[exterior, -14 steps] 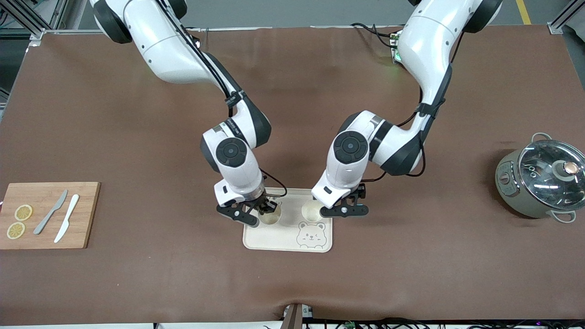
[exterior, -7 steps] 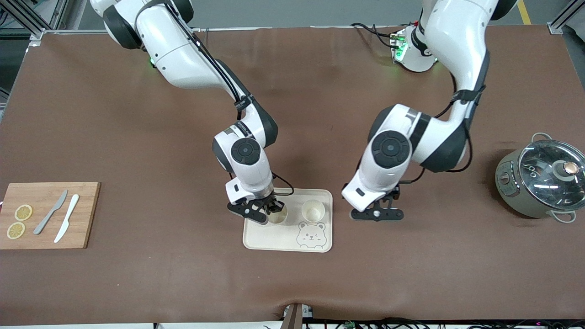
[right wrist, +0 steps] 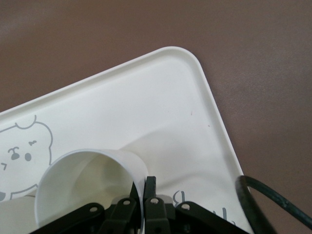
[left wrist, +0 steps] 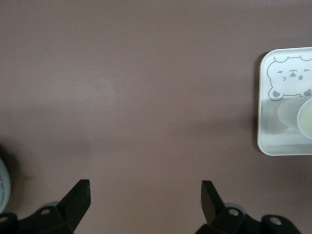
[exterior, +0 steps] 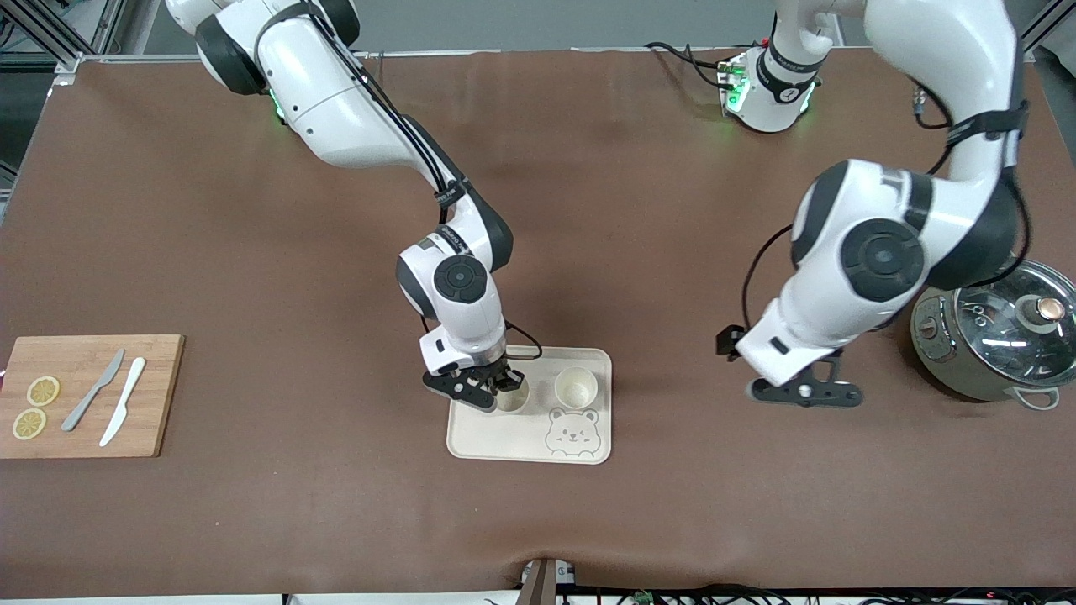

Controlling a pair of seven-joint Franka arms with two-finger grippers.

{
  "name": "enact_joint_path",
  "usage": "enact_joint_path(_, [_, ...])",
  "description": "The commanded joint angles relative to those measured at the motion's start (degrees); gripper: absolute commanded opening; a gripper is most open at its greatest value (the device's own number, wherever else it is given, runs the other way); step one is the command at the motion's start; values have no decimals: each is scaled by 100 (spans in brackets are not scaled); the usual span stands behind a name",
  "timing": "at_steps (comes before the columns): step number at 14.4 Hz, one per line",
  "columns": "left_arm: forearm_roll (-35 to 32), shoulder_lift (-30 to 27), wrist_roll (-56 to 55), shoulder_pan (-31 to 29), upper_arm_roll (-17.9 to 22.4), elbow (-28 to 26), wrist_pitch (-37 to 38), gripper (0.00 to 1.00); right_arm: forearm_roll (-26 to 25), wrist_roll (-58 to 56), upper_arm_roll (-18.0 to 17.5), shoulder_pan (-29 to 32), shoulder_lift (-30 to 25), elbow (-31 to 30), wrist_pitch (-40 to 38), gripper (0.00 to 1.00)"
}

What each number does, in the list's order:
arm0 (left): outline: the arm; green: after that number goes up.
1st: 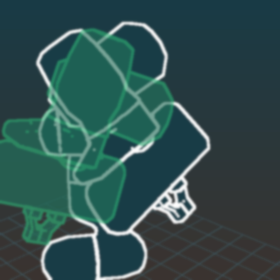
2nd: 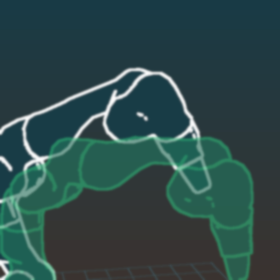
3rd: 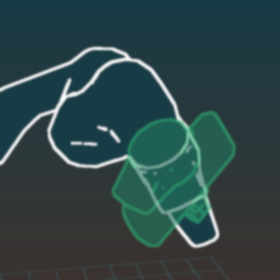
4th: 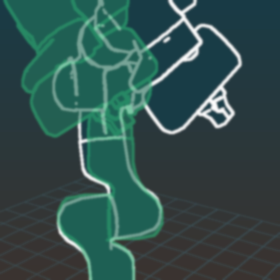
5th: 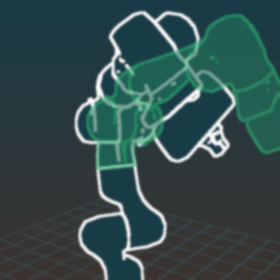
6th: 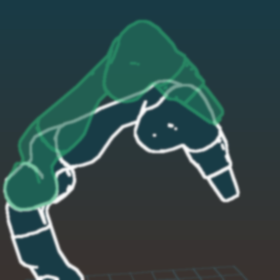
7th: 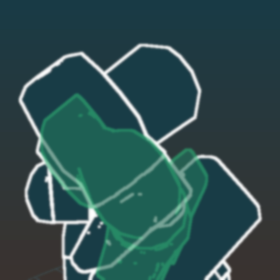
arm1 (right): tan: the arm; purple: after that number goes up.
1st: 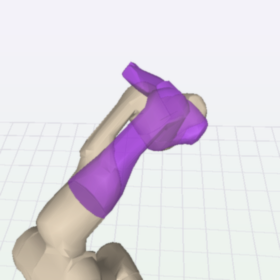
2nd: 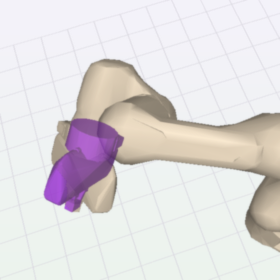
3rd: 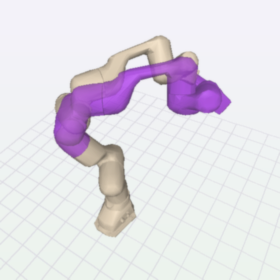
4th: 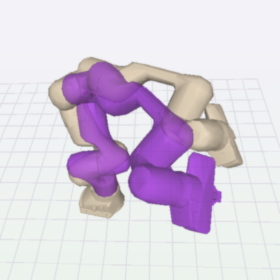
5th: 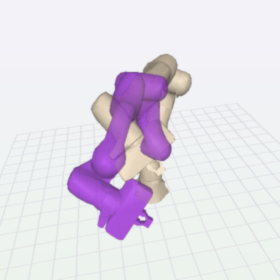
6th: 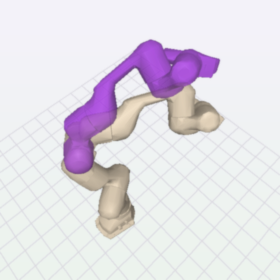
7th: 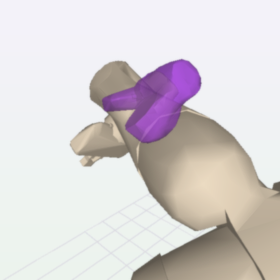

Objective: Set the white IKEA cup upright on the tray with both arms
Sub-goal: 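Release the cup with the left gripper and raise it toward the pot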

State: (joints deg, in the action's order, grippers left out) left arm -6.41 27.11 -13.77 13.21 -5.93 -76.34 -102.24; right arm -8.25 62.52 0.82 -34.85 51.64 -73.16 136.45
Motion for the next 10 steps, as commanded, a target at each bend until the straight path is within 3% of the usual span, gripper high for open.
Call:
enact_joint_path(1, [193,-477,374,-300,-31,-250,256,100,-282,190,41,-48,92,144,-13,24])
enact_joint_path(2, [254,-618,532,-441,-31,-250,379,100,-300,190,41,-48,92,144,-13,35])
enact_joint_path(5, [378,-961,770,-688,-31,-267,695,100,-553,164,41,-48,92,136,-13,100])
enact_joint_path(10, [413,-1357,771,-750,4,-311,1091,100,-678,173,41,-30,92,136,-13,100])
